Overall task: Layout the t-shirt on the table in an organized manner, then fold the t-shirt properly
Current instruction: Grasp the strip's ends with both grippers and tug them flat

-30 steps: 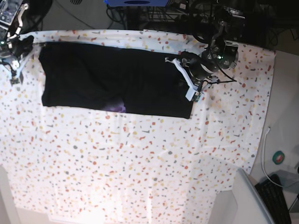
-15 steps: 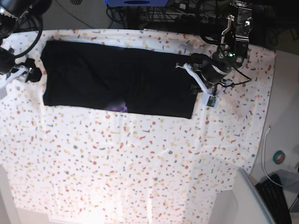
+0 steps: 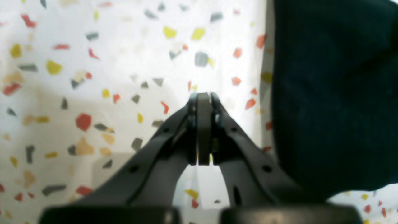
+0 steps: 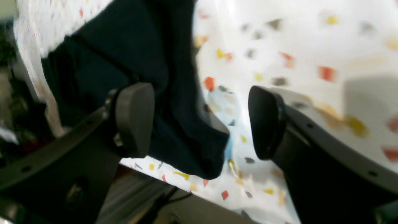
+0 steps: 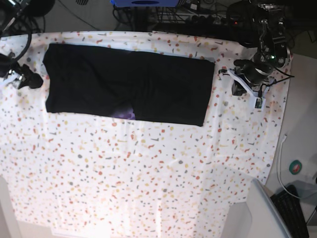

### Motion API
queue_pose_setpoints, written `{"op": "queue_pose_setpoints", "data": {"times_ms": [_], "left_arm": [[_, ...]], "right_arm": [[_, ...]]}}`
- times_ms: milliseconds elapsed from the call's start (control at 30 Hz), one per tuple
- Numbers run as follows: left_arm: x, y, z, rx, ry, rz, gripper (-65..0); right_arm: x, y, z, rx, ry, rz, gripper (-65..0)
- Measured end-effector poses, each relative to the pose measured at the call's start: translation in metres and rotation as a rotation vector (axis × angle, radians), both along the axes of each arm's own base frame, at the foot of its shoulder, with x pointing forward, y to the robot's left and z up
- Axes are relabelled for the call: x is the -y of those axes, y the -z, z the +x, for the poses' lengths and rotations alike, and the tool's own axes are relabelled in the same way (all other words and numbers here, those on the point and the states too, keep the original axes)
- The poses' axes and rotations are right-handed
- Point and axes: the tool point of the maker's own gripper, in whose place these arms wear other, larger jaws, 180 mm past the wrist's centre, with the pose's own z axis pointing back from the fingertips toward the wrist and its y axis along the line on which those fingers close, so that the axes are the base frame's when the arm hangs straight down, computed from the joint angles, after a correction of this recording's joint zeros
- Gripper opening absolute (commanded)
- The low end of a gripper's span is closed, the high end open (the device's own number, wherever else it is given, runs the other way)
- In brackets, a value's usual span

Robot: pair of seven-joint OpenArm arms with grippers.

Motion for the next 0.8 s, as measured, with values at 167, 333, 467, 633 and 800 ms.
{"op": "queue_pose_setpoints", "data": {"times_ms": [167, 333, 467, 633, 800], "left_arm": [[-0.006, 0.019, -0.014, -0.064, -0.03, -0.006, -65.0], [-0.003, 0.024, -0.015, -0.073, -0.025, -0.016, -65.0], [-0.003, 0.027, -0.015, -0.074, -0.028, -0.02, -65.0], [0.009, 0.033, -0.005, -0.063, 0.002, -0.038, -65.0], [0.016, 0.032, -0.002, -0.054, 0.018, -0.042, -65.0]], "right_arm": [[-0.017, 0.013, -0.003, -0.047, -0.046, 0.04, -20.1], [-0.048, 0.021, -0.004, -0.072, -0.139, 0.068, -20.1], [-0.062, 0.022, -0.001, -0.06, -0.141, 0.101, -20.1], [-0.064, 0.021, 0.001, -0.056, -0.145, 0.1, -20.1], [-0.06, 0.019, 0.006, -0.046, -0.139, 0.094, -20.1]]}}
